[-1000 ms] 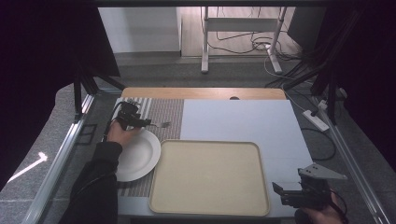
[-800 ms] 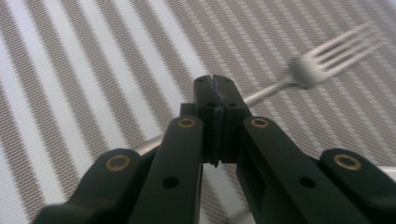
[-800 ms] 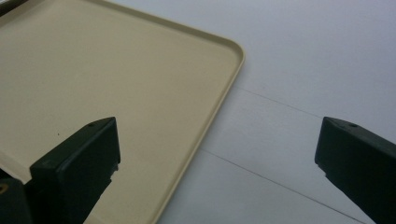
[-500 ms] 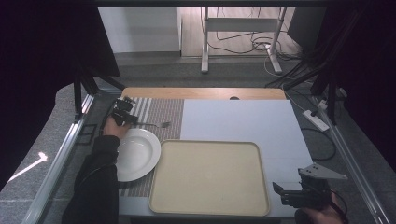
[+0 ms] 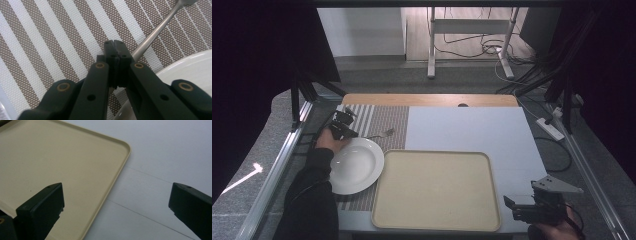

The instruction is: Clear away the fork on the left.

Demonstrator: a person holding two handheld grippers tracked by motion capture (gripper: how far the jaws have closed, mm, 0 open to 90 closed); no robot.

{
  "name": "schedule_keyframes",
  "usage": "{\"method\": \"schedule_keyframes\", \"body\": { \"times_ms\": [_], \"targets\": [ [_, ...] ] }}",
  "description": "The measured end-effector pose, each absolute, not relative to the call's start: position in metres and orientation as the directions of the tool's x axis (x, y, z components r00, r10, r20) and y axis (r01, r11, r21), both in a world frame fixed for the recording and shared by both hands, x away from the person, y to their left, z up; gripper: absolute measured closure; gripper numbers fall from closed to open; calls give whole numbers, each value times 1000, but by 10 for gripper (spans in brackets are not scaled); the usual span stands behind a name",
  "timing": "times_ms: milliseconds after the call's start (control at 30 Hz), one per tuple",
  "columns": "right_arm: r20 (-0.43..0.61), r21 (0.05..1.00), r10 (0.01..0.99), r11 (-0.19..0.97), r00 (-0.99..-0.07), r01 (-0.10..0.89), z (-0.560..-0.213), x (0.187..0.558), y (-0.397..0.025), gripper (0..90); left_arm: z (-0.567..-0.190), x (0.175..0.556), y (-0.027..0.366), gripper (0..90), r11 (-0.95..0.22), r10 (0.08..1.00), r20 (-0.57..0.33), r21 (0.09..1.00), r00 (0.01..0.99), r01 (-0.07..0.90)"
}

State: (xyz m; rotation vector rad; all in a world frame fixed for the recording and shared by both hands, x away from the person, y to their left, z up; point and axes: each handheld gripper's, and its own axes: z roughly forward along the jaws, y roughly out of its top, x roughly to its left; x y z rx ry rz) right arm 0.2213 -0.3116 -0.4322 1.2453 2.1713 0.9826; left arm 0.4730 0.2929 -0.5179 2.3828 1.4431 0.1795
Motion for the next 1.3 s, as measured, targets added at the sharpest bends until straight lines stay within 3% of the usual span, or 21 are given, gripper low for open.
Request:
{"method": "schedule_keyframes", "body": {
  "times_ms": [100, 200, 233, 267, 300, 333, 367, 400, 533, 567, 633, 800, 1000, 1100, 1133, 1167, 1200, 1233, 1267, 1300],
  "targets": [
    [-31, 763, 870, 339, -493, 550, -432, 221, -311, 7, -515, 473, 297, 884, -393, 889, -69, 395, 454, 830],
    [-29, 763, 870, 337, -492, 551, -432, 222, -312, 7, -507, 474, 301, 809, -341, 884, -138, 462, 446, 819],
    [-29, 762, 870, 337, -492, 552, -432, 222, -312, 7, -505, 474, 301, 757, -339, 881, -144, 472, 451, 814],
    [-29, 761, 870, 338, -492, 553, -432, 222, -311, 7, -504, 475, 299, 647, -336, 877, -153, 482, 455, 809],
    [-29, 761, 870, 338, -492, 553, -432, 222, -311, 7, -503, 475, 297, 647, -341, 870, -161, 486, 466, 805],
    [-29, 761, 870, 339, -493, 553, -432, 222, -311, 7, -503, 476, 294, 586, -346, 866, -161, 491, 473, 800],
    [-30, 761, 870, 339, -493, 553, -432, 222, -311, 7, -503, 478, 291, 419, -352, 866, -151, 493, 476, 796],
    [-30, 761, 870, 339, -493, 553, -432, 222, -311, 7, -504, 479, 287, 419, -358, 865, -148, 490, 480, 795],
    [-29, 761, 870, 339, -493, 554, -432, 222, -311, 7, -507, 486, 272, 158, -380, 843, -171, 483, 511, 789],
    [-27, 760, 870, 338, -493, 555, -432, 222, -312, 7, -508, 488, 268, 49, -390, 838, -170, 477, 518, 787],
    [-27, 759, 870, 338, -493, 556, -432, 222, -312, 7, -511, 491, 260, 5, -416, 837, -148, 453, 527, 788],
    [-27, 759, 870, 337, -491, 556, -432, 222, -312, 7, -521, 497, 247, 2, -460, 836, -109, 396, 538, 795],
    [-26, 759, 871, 337, -491, 557, -432, 221, -312, 7, -525, 496, 251, 144, -487, 838, -47, 385, 544, 783],
    [-27, 758, 870, 339, -492, 557, -432, 221, -312, 7, -522, 493, 260, 347, -501, 822, -48, 411, 567, 761],
    [-28, 757, 871, 339, -491, 558, -432, 221, -312, 8, -522, 492, 263, 458, -500, 821, -48, 418, 568, 758],
    [-28, 757, 871, 339, -491, 558, -432, 221, -312, 8, -522, 491, 265, 458, -500, 820, -50, 424, 570, 756],
    [-28, 757, 870, 340, -492, 559, -433, 221, -312, 7, -521, 490, 268, 578, -497, 821, -52, 425, 568, 757],
    [-28, 757, 870, 340, -492, 559, -433, 221, -312, 7, -521, 490, 271, 578, -488, 824, -62, 427, 563, 761],
    [-28, 756, 871, 339, -490, 559, -433, 222, -312, 7, -521, 489, 273, 745, -484, 825, -67, 428, 561, 763],
    [-28, 756, 871, 339, -490, 560, -433, 222, -312, 7, -521, 488, 275, 778, -485, 824, -65, 432, 563, 760]
  ]
}}
